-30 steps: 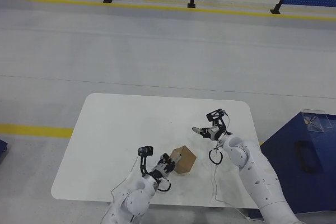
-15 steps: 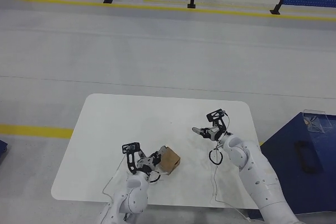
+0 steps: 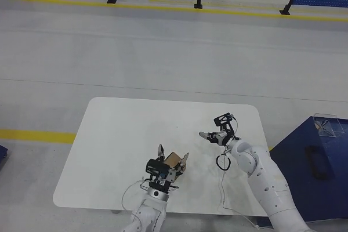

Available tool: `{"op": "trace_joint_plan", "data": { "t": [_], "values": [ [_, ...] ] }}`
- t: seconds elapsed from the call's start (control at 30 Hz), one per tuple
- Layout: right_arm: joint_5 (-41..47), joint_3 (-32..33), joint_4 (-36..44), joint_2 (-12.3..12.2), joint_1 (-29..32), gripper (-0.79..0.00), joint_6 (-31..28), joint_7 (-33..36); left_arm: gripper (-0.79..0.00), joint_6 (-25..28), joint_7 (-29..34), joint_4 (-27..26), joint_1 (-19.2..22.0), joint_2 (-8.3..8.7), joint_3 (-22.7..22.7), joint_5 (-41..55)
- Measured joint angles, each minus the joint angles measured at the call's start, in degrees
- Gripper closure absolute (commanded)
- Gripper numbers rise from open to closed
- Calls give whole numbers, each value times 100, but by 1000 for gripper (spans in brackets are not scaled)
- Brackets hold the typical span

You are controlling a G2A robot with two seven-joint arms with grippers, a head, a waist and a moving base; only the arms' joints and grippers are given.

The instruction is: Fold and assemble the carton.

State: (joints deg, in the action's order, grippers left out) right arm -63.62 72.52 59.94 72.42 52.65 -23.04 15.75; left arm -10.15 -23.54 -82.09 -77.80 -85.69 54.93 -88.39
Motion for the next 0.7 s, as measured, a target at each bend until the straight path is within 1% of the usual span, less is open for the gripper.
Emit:
{"op": "trace_joint_plan", "data": {
  "t": [0.07, 0.17, 0.23, 0.53, 0.63, 0.7],
  "values": [
    [0, 0, 0, 0, 0, -785, 0, 0, 0, 2, 284, 122, 47, 10, -15, -283],
    [0, 0, 0, 0, 0, -785, 0, 0, 0, 54, 643, 212, 89, 11, -59, -468],
    [0, 0, 0, 0, 0, -785, 0, 0, 0, 102, 831, 251, 95, 14, -67, -536],
    [0, 0, 0, 0, 0, -785, 0, 0, 0, 372, 2094, 520, 177, 10, -113, -672],
    [0, 0, 0, 0, 0, -785, 0, 0, 0, 340, 2137, 513, 199, -1, -122, -672],
    [0, 0, 0, 0, 0, -785, 0, 0, 0, 243, 1872, 404, 177, -14, -107, -615]
  ]
}}
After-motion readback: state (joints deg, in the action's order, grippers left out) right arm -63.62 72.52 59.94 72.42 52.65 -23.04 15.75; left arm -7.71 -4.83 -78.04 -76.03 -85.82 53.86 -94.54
